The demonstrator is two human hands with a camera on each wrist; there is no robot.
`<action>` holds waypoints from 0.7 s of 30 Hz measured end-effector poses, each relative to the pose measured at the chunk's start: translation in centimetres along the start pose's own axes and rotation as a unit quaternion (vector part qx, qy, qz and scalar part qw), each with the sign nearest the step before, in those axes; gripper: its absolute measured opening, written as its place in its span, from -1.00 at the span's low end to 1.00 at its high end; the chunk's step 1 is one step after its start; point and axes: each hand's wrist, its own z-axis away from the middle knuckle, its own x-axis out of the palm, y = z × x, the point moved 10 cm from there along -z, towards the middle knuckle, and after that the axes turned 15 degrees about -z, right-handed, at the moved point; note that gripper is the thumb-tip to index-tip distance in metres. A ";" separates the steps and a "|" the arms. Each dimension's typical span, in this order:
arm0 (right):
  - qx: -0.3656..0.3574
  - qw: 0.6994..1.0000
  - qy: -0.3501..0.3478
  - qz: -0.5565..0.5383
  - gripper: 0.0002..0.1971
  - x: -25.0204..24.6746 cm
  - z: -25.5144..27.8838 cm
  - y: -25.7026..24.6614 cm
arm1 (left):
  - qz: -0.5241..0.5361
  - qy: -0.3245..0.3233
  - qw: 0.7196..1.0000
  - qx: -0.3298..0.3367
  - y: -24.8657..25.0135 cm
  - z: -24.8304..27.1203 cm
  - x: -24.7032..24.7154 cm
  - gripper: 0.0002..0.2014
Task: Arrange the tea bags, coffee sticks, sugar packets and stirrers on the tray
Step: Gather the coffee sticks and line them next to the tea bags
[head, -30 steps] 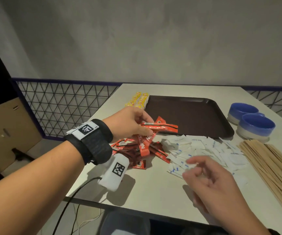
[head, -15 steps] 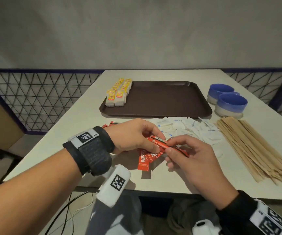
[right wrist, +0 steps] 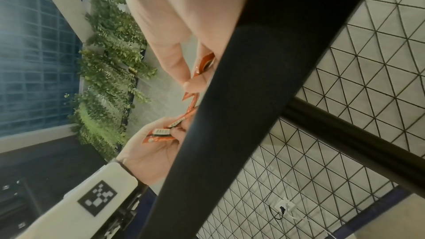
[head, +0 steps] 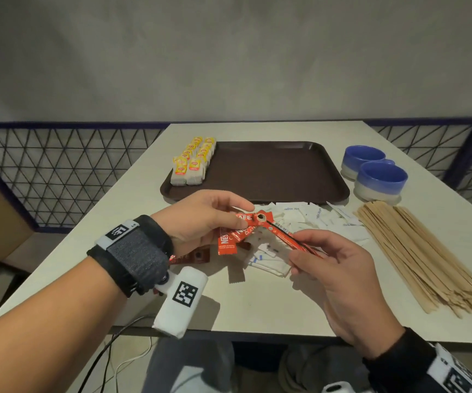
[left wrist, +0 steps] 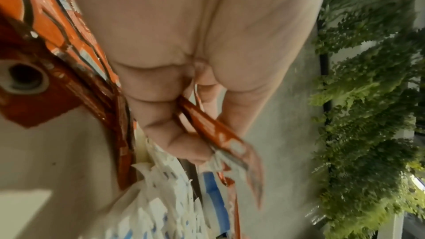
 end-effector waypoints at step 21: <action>0.043 0.997 -0.016 0.060 -0.79 4.0 -4.1 -5.6 | 0.243 0.025 0.970 0.007 1.8 -6.5 -6.9 -0.68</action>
